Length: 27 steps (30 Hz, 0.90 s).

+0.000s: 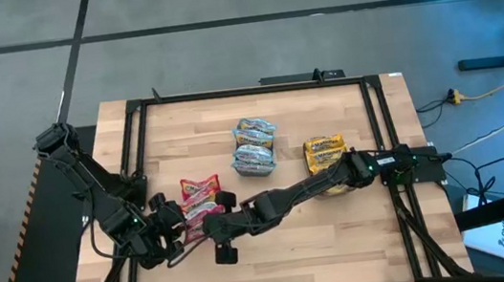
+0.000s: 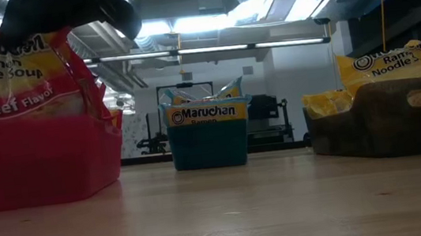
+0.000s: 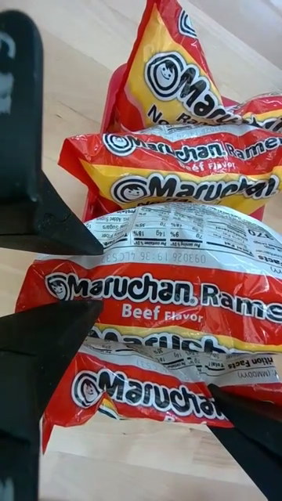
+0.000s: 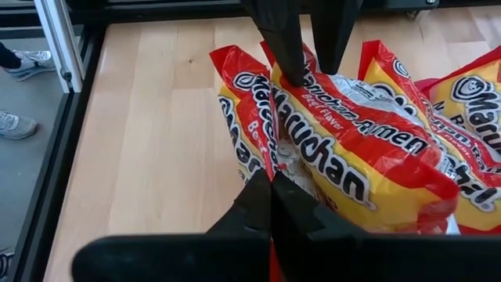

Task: Sort Maruchan noodles
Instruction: Adjust the red noodle packs in the red bin

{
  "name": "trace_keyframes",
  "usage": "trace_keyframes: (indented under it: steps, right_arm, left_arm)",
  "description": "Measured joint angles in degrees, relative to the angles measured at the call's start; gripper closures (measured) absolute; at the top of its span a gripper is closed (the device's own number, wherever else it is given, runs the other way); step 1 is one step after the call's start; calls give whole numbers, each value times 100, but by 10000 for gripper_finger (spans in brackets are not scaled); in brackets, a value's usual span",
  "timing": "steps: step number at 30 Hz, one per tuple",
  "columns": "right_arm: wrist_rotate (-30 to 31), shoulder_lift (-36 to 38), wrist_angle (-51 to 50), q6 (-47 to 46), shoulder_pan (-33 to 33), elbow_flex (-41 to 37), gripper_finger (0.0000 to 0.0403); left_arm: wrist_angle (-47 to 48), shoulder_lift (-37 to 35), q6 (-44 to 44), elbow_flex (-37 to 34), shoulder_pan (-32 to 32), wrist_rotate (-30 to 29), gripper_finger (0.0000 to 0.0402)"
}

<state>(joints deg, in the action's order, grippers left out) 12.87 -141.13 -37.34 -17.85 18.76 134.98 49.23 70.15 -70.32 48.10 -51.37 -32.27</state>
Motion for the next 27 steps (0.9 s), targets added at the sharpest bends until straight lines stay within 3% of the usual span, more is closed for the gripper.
trace_keyframes:
  steps: [27]
  right_arm:
    - [-183, 88, 115, -223, -2, -9, 322]
  left_arm:
    - [-4, 0, -2, 0, 0, 2, 306]
